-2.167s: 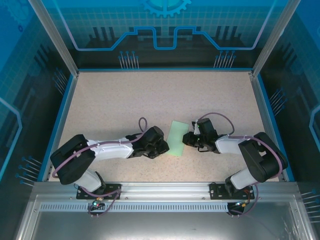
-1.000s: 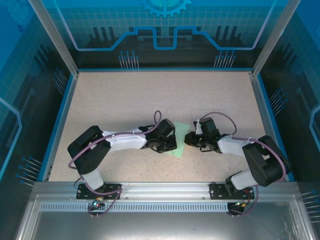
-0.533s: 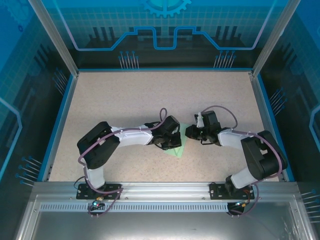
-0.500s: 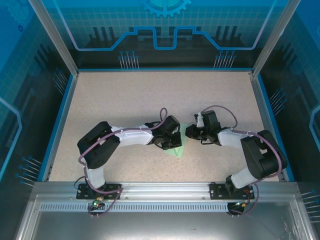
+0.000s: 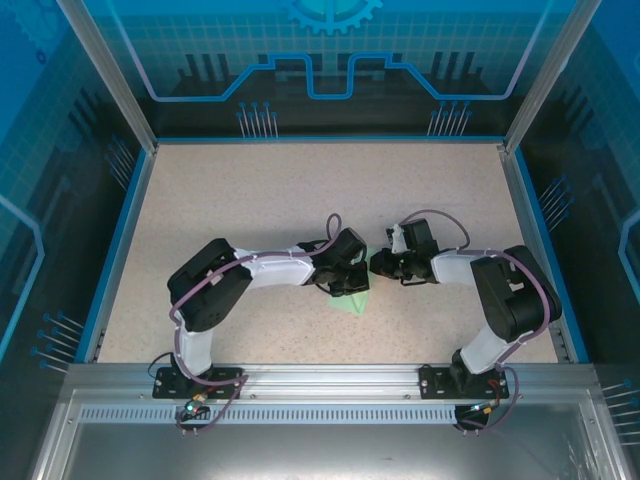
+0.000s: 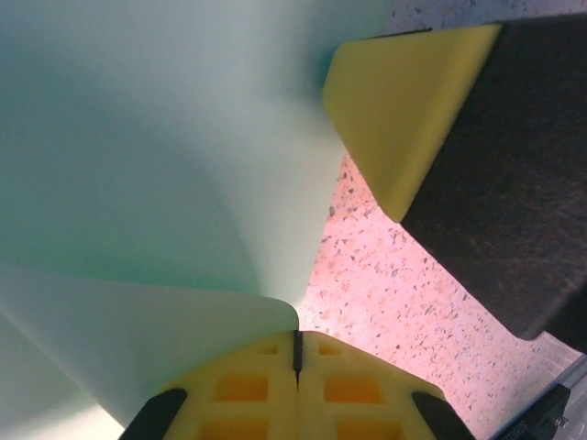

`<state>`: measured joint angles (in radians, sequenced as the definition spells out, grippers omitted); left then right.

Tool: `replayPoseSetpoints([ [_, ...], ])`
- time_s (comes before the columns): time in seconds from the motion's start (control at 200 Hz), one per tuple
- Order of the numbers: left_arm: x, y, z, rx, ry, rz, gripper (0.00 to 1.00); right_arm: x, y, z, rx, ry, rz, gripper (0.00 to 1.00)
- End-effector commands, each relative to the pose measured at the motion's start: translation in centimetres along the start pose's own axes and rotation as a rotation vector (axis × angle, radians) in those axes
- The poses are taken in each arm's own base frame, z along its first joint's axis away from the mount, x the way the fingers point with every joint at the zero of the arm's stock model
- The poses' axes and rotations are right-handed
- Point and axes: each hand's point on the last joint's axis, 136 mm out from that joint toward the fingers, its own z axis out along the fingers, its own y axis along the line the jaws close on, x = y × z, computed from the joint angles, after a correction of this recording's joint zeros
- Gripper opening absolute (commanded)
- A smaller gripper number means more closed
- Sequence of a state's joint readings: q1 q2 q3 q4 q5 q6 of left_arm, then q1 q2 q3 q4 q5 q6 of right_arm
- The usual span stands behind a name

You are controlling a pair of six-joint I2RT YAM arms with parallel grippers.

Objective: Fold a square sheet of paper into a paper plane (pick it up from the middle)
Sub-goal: Fold the triangle a second time at the center of the table.

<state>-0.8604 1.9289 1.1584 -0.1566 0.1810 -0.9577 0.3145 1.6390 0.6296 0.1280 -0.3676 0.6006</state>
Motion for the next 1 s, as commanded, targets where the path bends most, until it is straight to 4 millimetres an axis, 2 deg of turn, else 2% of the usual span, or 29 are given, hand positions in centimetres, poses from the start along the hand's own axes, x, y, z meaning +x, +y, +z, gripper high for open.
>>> replayPoseSetpoints([
  [0.0,-0.5,-0.2,0.4,-0.005,0.005,0.012,0.01,0.3,-0.5,0.2,0.002,0.027,0.006,0.14],
  [0.52,-1.5,0.2,1.4,-0.013,-0.024,-0.019,0.01,1.0,-0.9,0.4,0.004,0.041,0.016,0.14],
  [0.995,-2.1,-0.5,0.7,0.002,-0.052,-0.023,0.01,1.5,-1.4,0.6,0.007,0.049,0.022,0.14],
])
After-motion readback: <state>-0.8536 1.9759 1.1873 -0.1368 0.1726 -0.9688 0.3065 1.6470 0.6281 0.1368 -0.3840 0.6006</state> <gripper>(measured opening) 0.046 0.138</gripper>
